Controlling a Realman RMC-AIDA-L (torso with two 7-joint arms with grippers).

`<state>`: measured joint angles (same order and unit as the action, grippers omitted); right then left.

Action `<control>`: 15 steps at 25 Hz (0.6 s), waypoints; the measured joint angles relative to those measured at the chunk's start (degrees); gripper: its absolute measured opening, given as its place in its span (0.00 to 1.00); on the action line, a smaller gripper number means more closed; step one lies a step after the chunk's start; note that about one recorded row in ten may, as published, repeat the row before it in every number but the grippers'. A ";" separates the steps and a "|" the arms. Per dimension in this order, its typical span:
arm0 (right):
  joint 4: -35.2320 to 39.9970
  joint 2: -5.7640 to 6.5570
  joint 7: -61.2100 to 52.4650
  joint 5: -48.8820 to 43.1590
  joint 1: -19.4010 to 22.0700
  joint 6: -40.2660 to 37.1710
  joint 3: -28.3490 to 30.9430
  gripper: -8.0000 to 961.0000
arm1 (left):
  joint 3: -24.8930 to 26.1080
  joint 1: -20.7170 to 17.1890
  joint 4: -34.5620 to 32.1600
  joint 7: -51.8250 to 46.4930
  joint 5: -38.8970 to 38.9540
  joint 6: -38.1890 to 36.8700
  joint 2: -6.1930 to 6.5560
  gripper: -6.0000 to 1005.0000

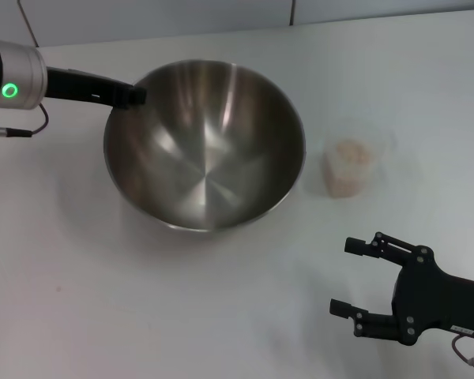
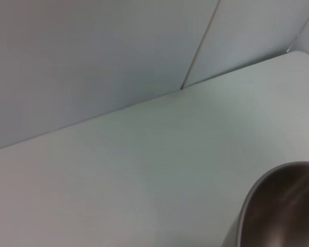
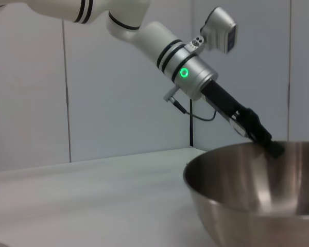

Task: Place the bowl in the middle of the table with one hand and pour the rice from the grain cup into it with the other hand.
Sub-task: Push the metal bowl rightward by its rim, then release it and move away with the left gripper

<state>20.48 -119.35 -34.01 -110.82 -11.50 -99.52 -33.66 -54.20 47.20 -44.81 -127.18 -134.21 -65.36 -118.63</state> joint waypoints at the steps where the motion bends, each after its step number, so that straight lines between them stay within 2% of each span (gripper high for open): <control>1: 0.00 0.00 0.00 0.00 0.00 -0.01 0.00 0.86 | -0.38 0.09 0.62 0.14 0.00 0.50 -0.01 0.04; 3: 0.00 0.00 0.00 0.00 -0.14 -0.07 0.00 0.86 | -2.14 0.17 1.36 0.17 0.02 2.02 -0.04 0.04; 10: 0.00 0.00 0.00 0.00 -0.35 -0.07 0.00 0.86 | -3.28 -0.33 1.48 1.79 1.08 3.07 -0.05 0.04; 15: 0.00 0.00 0.00 0.00 -0.37 -0.07 0.00 0.86 | -3.28 -2.12 1.23 7.84 6.05 3.86 -0.01 0.04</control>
<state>20.48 -119.35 -34.01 -110.82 -11.86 -99.60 -33.66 -57.48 45.08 -43.58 -119.33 -128.16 -61.50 -118.63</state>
